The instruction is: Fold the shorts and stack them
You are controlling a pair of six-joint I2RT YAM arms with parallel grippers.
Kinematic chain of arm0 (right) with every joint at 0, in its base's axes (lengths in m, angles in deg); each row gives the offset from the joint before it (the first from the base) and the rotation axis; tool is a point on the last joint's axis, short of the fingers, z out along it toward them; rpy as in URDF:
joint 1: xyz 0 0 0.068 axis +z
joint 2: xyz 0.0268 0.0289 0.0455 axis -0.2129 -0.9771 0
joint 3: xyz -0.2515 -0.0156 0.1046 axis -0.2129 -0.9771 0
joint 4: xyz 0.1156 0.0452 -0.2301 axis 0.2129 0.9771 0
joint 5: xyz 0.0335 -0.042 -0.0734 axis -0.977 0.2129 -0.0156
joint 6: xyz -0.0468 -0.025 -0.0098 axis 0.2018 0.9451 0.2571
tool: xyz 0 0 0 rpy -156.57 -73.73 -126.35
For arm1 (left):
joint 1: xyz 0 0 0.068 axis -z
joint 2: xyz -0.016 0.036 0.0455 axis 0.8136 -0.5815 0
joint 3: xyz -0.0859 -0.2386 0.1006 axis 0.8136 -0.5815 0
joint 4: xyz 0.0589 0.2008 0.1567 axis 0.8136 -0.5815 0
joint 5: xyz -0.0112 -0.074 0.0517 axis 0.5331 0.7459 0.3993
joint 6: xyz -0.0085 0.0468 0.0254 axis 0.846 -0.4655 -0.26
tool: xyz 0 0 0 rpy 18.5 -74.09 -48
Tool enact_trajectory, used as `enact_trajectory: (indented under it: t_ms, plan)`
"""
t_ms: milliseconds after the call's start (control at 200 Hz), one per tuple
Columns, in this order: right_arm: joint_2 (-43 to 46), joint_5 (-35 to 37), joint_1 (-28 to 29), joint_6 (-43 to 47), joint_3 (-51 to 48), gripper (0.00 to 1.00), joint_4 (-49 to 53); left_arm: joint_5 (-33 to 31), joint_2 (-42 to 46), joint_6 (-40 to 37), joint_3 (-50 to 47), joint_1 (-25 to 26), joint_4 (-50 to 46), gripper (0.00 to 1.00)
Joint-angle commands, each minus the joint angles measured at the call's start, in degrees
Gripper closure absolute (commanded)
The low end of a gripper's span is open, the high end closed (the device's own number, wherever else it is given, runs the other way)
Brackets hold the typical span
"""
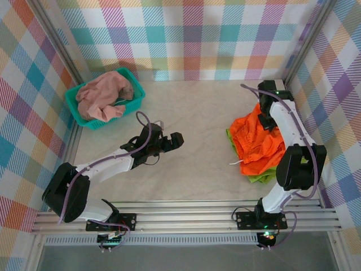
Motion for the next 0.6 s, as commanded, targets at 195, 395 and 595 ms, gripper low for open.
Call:
enact_trajectory:
  t_ms: [195,395,595]
  plan:
    - [-4.5,13.2,-5.1,-11.1,6.2,0.00,2.8,-3.2,2.7,-2.4,0.5,-0.7,-2.6,0.00]
    - [6.1,-18.1,-5.1,-19.3,0.8,0.00,0.5,-5.9,6.0,-3.7,0.3,-1.4,-4.5,0.00]
    - [17.5,-54.6,-5.0,-28.6,-15.9,0.00,-13.5,-6.0,6.4,-4.2,1.2,-2.2,-5.7,0.00]
